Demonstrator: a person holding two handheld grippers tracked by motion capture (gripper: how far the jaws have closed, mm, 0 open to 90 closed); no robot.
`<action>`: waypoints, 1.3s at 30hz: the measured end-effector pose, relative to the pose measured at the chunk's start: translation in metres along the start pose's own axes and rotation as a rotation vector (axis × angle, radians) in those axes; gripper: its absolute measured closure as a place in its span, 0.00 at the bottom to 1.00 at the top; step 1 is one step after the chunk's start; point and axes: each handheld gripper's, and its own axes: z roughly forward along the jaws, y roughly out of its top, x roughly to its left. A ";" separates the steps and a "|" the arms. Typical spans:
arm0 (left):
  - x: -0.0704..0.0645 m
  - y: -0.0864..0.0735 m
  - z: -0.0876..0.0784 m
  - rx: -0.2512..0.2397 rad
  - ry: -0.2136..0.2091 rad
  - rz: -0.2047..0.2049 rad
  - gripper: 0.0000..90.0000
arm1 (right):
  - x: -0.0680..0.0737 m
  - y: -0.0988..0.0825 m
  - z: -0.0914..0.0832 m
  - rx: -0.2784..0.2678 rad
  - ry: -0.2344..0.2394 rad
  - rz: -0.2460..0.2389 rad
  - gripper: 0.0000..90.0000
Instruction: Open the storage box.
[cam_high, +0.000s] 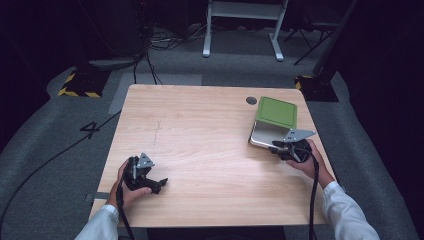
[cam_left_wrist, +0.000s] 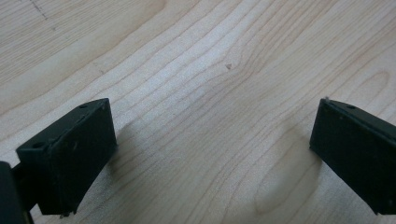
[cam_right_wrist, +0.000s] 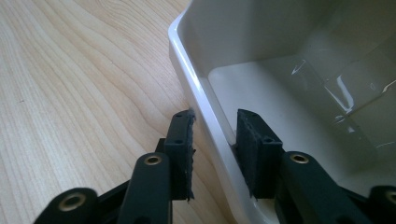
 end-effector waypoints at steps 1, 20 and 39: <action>0.000 0.000 0.000 0.000 0.000 0.000 0.01 | 0.000 0.000 0.000 -0.001 0.001 -0.004 0.77; -0.001 -0.001 0.000 -0.001 0.001 -0.011 0.01 | 0.008 -0.007 -0.015 -0.013 0.089 -0.006 0.79; -0.001 -0.001 -0.001 0.000 0.006 -0.010 0.01 | 0.035 -0.015 -0.027 -0.031 0.133 -0.063 0.79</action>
